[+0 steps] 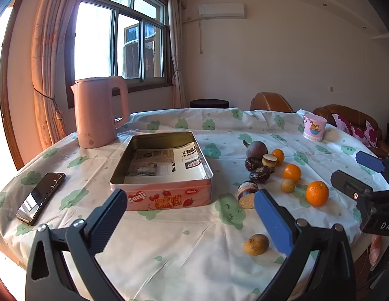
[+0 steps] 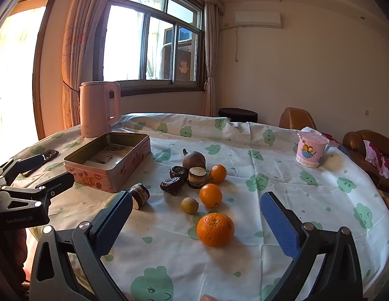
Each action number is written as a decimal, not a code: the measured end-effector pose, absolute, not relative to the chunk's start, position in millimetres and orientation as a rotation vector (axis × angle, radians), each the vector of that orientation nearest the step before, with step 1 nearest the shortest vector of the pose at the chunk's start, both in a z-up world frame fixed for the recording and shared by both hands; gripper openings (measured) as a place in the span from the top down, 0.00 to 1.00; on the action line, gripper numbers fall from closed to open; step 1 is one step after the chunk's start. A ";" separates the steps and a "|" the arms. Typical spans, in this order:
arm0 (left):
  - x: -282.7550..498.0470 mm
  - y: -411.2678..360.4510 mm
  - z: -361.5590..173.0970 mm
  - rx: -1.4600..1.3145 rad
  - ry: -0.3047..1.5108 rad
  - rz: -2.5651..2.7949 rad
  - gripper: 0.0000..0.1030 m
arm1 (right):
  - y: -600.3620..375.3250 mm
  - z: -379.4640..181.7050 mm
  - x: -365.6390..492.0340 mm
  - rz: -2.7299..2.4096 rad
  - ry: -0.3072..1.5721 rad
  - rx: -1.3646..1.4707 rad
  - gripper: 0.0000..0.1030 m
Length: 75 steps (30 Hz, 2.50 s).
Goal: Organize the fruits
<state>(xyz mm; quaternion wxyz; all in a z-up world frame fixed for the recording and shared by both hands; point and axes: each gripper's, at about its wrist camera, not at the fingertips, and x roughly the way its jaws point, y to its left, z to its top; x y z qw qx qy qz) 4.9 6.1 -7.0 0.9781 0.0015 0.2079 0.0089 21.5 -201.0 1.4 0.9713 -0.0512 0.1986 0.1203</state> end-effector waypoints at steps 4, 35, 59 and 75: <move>5.1 6.5 -7.4 0.003 0.420 0.019 0.00 | -201.2 1.4 21.6 0.244 0.401 -0.104 0.01; 8.3 6.6 -9.2 -0.011 0.433 0.016 0.00 | -195.7 -2.1 19.1 0.263 0.412 -0.104 0.01; 7.9 6.0 -10.7 -0.010 0.433 0.013 0.00 | -194.9 -1.4 19.4 0.265 0.417 -0.106 0.01; 17.0 -33.2 -46.3 -0.007 0.556 -0.176 0.21 | -213.2 -28.0 43.6 0.164 0.488 -0.152 0.04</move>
